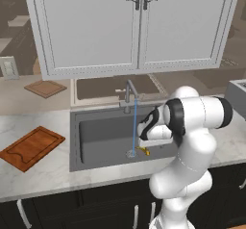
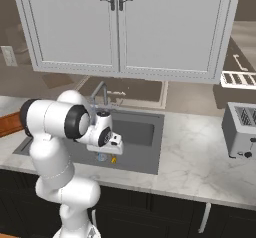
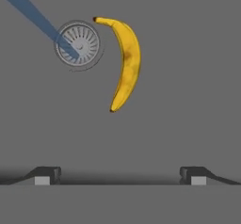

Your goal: Pick the banana from the sink and place it on the cutting board to airdry. Then turn off the sink faucet.

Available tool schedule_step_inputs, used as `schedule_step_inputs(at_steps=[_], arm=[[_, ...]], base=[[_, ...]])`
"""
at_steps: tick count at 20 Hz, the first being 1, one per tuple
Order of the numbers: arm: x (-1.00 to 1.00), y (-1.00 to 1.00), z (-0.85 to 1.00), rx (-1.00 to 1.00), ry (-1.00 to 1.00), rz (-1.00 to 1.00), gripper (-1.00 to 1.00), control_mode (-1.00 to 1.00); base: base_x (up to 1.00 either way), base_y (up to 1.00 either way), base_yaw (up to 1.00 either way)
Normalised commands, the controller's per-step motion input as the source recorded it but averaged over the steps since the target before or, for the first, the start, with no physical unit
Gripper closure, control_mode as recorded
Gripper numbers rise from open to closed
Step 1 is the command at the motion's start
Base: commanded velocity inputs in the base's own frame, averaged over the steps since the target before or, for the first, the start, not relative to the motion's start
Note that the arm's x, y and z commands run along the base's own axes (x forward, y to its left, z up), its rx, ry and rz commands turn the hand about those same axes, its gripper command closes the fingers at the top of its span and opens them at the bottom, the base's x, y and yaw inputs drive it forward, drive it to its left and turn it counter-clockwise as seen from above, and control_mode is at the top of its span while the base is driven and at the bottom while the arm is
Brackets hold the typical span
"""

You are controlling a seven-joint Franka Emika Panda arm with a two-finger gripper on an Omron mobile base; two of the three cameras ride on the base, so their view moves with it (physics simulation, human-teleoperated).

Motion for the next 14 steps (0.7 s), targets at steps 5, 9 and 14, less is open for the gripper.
schedule_step_inputs(at_steps=[5, 9, 14], arm=[[0.07, 0.00, -0.22, 0.00, 0.01, 0.00, -1.00, -1.00], [0.15, 0.00, -0.19, 0.00, 0.02, 0.00, -1.00, -1.00], [0.20, 0.00, -0.15, 0.00, 0.02, 0.00, -1.00, -1.00]], base=[[0.00, 0.00, 0.00], [0.00, 0.00, 0.00], [0.00, 0.00, 0.00]])
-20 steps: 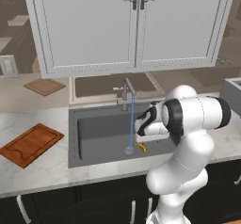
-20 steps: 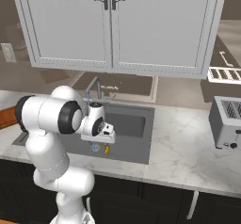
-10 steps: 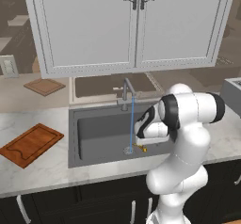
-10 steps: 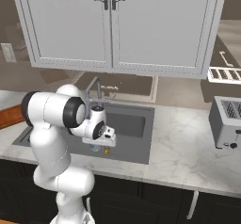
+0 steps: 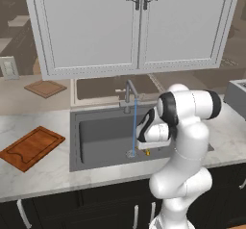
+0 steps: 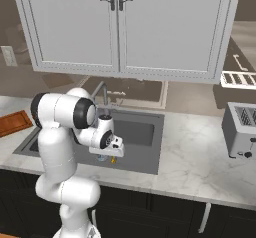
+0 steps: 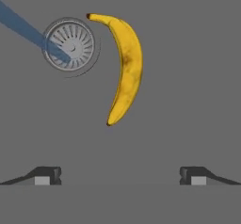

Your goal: Pick the banana from the sink and place it on the cutting board to airdry. Then turn off the sink faucet.

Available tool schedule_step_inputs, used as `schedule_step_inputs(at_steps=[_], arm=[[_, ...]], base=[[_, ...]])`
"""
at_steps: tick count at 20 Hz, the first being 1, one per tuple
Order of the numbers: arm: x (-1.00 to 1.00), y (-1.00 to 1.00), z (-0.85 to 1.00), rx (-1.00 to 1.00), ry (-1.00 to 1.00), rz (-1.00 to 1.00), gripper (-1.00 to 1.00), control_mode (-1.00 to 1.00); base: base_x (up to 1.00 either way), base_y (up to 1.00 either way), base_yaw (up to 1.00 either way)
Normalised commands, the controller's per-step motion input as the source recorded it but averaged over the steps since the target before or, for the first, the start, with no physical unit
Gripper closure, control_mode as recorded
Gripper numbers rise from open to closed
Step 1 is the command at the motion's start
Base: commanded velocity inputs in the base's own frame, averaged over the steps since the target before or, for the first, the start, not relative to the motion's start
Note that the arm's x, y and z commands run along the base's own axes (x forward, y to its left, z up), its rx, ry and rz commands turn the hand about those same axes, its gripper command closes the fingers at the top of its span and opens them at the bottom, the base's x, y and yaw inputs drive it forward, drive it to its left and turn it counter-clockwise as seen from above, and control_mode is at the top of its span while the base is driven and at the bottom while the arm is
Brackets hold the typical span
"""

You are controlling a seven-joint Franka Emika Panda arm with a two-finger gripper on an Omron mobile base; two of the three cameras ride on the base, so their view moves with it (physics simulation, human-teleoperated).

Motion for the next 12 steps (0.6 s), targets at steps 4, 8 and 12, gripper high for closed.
schedule_step_inputs(at_steps=[4, 8, 12], arm=[[0.22, 0.00, -0.14, 0.00, 0.02, 0.00, -1.00, -1.00], [0.26, 0.00, -0.15, 0.00, 0.03, 0.00, -1.00, -1.00], [0.18, 0.00, -0.22, 0.00, 0.04, 0.00, -1.00, -1.00]], base=[[0.00, 0.00, 0.00], [0.00, 0.00, 0.00], [0.00, 0.00, 0.00]])
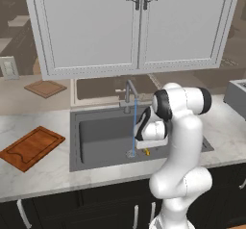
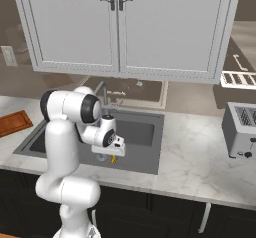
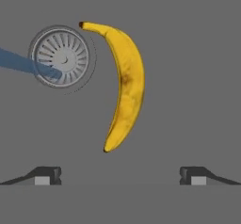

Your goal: Pick the banana from the sink and place it on the cutting board to airdry. Then turn off the sink faucet.

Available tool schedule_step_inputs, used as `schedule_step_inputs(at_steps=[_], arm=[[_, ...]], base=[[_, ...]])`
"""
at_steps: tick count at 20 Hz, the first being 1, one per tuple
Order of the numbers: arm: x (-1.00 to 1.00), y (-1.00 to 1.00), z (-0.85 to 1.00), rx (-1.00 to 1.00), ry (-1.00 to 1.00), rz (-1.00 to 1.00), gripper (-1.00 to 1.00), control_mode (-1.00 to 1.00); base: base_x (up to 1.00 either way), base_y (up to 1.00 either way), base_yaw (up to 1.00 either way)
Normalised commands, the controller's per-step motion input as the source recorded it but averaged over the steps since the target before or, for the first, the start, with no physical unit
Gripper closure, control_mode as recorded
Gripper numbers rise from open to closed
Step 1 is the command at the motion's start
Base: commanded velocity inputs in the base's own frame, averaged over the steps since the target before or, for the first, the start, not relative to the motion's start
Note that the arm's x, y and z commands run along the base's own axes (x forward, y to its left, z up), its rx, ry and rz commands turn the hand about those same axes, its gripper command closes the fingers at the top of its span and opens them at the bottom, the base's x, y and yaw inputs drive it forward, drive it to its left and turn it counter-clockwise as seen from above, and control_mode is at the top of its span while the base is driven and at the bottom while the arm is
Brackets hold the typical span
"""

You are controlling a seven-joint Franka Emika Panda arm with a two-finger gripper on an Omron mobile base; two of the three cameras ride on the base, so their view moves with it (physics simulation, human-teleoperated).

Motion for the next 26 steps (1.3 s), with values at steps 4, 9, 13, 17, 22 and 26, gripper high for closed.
schedule_step_inputs(at_steps=[4, 9, 13, 17, 22, 26], arm=[[0.15, 0.00, -0.26, 0.00, 0.05, 0.00, -1.00, -1.00], [0.11, 0.00, -0.30, 0.00, 0.05, 0.00, -1.00, -1.00], [0.18, 0.00, -0.17, 0.00, 0.02, 0.00, -1.00, -1.00], [0.28, 0.00, -0.07, 0.00, 0.01, 0.00, -1.00, -1.00], [0.32, 0.00, -0.06, 0.00, 0.01, 0.00, -1.00, -1.00], [0.28, 0.00, -0.15, 0.00, 0.03, 0.00, -1.00, -1.00]], base=[[0.00, 0.00, 0.00], [0.00, 0.00, 0.00], [0.00, 0.00, 0.00], [0.00, 0.00, 0.00], [0.00, 0.00, 0.00], [0.00, 0.00, 0.00]])
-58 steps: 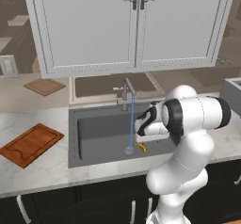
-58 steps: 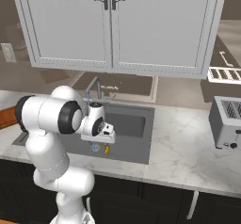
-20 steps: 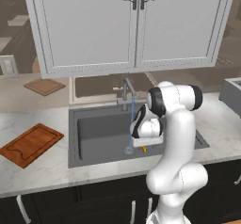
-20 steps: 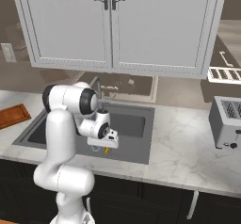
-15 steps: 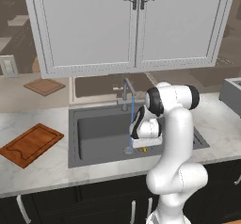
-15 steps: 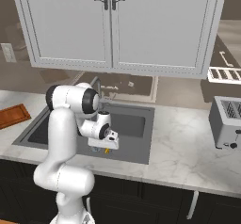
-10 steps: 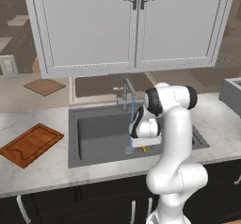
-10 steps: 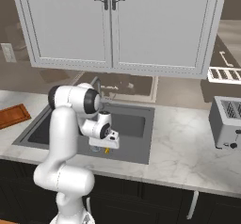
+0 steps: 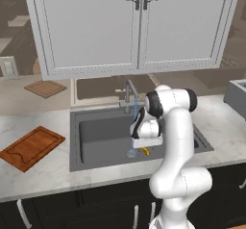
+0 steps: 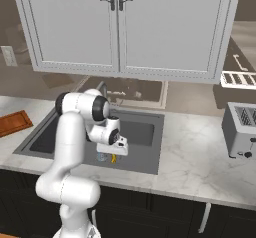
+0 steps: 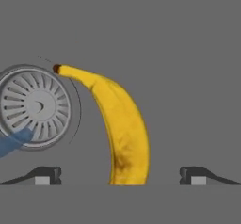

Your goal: Pick the banana from the sink and place it on the cutting board to airdry. Then turn off the sink faucet.

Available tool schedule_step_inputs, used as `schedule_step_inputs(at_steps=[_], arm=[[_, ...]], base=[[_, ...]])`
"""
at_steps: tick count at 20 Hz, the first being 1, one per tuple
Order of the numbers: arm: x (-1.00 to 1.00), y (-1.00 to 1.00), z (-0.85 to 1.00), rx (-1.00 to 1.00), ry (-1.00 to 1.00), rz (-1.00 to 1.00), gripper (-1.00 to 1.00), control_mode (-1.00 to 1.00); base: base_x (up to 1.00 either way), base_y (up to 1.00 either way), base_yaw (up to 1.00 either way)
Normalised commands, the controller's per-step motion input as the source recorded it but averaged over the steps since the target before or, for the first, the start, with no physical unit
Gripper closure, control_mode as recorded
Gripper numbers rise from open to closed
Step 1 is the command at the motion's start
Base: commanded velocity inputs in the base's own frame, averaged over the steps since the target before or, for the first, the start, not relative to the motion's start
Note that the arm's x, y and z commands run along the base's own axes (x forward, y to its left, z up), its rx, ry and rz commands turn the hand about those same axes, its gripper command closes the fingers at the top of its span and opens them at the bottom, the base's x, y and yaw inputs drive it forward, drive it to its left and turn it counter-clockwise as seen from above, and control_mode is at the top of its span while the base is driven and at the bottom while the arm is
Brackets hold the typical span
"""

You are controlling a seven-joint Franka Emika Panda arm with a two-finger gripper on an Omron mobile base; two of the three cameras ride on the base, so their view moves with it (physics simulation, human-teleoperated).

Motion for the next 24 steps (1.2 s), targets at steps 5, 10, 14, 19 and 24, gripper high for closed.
schedule_step_inputs(at_steps=[5, 10, 14, 19, 24], arm=[[0.24, 0.00, -0.21, 0.00, 0.04, 0.00, -1.00, -1.00], [0.19, 0.00, -0.23, 0.00, 0.04, 0.00, -1.00, -1.00], [0.20, 0.00, -0.20, 0.00, 0.04, 0.00, -1.00, -1.00], [0.11, -0.01, -0.17, 0.00, 0.01, 0.00, 1.00, -1.00], [0.00, 0.00, -0.01, 0.00, 0.00, 0.00, 1.00, -1.00]], base=[[0.00, 0.00, 0.00], [0.00, 0.00, 0.00], [0.00, 0.00, 0.00], [0.00, 0.00, 0.00], [0.00, 0.00, 0.00]])
